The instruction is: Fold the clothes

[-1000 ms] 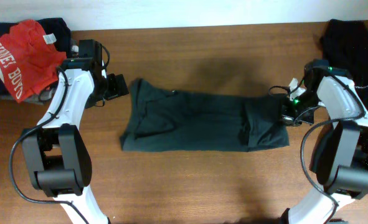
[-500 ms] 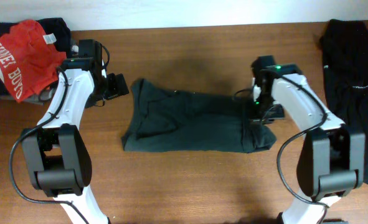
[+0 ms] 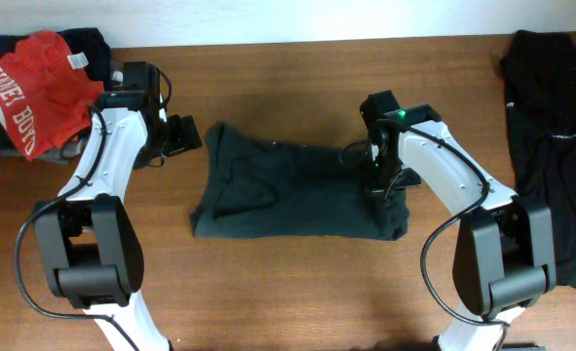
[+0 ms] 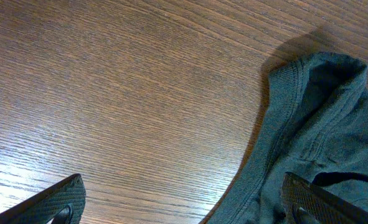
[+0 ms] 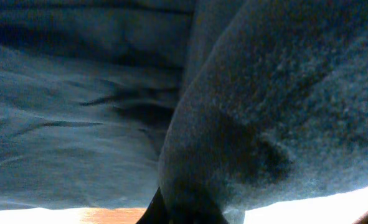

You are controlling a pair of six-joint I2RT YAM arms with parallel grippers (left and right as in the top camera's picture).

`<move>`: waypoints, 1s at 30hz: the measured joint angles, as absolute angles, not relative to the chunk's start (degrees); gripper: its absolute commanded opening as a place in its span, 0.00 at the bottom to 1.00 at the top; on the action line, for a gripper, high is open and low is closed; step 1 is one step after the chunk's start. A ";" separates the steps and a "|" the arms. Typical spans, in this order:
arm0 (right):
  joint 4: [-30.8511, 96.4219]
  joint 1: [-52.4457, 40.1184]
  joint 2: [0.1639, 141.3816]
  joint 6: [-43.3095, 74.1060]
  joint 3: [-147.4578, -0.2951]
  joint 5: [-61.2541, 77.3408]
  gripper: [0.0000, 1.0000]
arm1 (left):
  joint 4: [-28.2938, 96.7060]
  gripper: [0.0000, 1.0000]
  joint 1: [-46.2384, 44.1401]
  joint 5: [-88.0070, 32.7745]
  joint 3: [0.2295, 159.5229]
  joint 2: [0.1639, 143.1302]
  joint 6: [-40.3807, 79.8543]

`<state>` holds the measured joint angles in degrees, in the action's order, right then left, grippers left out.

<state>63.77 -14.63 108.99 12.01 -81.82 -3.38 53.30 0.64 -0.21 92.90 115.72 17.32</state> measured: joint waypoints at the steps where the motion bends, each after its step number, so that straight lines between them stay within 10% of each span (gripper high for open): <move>1: 63.31 -14.90 108.99 12.05 -81.82 -2.76 0.09 | 53.30 0.99 0.64 -0.21 92.90 115.72 17.34; 9: 61.49 -17.12 109.01 13.15 -81.82 1.63 0.44 | 53.30 0.99 0.64 -0.21 92.90 115.72 17.32; 30: 54.39 -17.85 109.14 13.54 -82.94 17.52 0.29 | 53.30 0.99 0.64 -0.21 92.90 115.72 17.34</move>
